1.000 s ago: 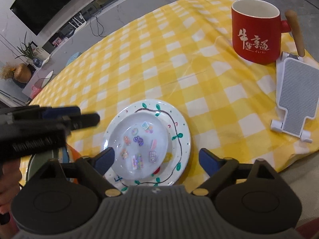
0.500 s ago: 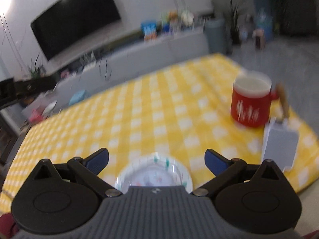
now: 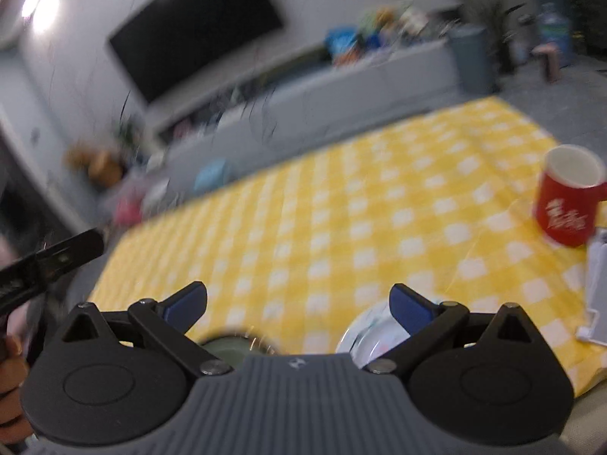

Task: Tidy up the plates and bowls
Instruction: 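Move both grippers to the rim of the green-steel-blue-orange bowl stack, then close both grippers on the bowl stack rim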

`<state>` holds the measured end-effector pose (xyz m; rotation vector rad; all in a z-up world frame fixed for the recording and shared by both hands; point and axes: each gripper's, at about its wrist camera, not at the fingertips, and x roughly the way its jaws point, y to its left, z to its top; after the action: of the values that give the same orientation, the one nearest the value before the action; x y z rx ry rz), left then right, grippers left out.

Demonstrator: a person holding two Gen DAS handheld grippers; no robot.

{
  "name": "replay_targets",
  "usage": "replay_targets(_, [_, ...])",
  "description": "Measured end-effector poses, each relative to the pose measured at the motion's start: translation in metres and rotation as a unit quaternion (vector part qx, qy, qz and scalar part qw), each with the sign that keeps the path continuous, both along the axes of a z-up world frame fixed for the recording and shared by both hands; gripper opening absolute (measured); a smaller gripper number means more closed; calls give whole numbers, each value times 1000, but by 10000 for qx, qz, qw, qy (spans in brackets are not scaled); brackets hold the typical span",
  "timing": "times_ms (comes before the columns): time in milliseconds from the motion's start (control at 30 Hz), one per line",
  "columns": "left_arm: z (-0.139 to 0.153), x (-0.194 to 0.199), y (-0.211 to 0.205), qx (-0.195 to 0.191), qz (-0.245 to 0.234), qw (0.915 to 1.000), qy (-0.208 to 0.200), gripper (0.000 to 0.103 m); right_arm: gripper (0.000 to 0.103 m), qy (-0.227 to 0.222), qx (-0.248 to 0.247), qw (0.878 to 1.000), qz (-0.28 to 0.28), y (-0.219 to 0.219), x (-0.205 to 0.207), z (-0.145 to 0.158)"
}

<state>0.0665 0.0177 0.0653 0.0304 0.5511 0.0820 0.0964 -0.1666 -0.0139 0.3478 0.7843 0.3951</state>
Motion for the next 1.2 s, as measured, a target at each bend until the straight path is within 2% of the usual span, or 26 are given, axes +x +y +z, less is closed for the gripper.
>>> replay_targets(100, [-21, 8, 12, -84, 69, 9980, 627, 97, 99, 209, -127, 9996, 117, 13, -4, -12])
replay_targets(133, [-29, 10, 20, -256, 37, 9963, 822, 96, 98, 274, -232, 9991, 208, 17, -5, -18])
replay_targets(200, [-45, 21, 32, -705, -82, 9906, 1173, 93, 87, 303, -349, 9983, 366, 22, -7, -29])
replay_targets(267, [-60, 34, 45, -1237, -172, 9805, 1518, 91, 82, 460, -363, 9975, 387, 26, -9, -39])
replay_targets(333, [-72, 40, 57, -1719, -206, 9680, 1819, 91, 81, 689, -242, 9967, 363, 25, -6, -51])
replay_targets(433, [-86, 49, 66, -2166, -360, 9539, 2046, 90, 78, 895, -91, 9954, 327, 26, -1, -62])
replay_targets(733, [-109, 45, 54, -1961, -481, 9501, 2378, 87, 66, 1128, 135, 9922, 517, 30, 0, -71])
replay_targets(867, [-119, 48, 48, -1944, -506, 9454, 2568, 79, 60, 1191, 107, 9910, 602, 32, 1, -76])
replay_targets(1033, [-125, 49, 44, -1819, -476, 9459, 2644, 75, 52, 1264, 53, 9895, 699, 40, 0, -83])
replay_targets(1200, [-128, 50, 47, -1973, -465, 9430, 2641, 73, 47, 1288, 37, 9891, 718, 46, 4, -87])
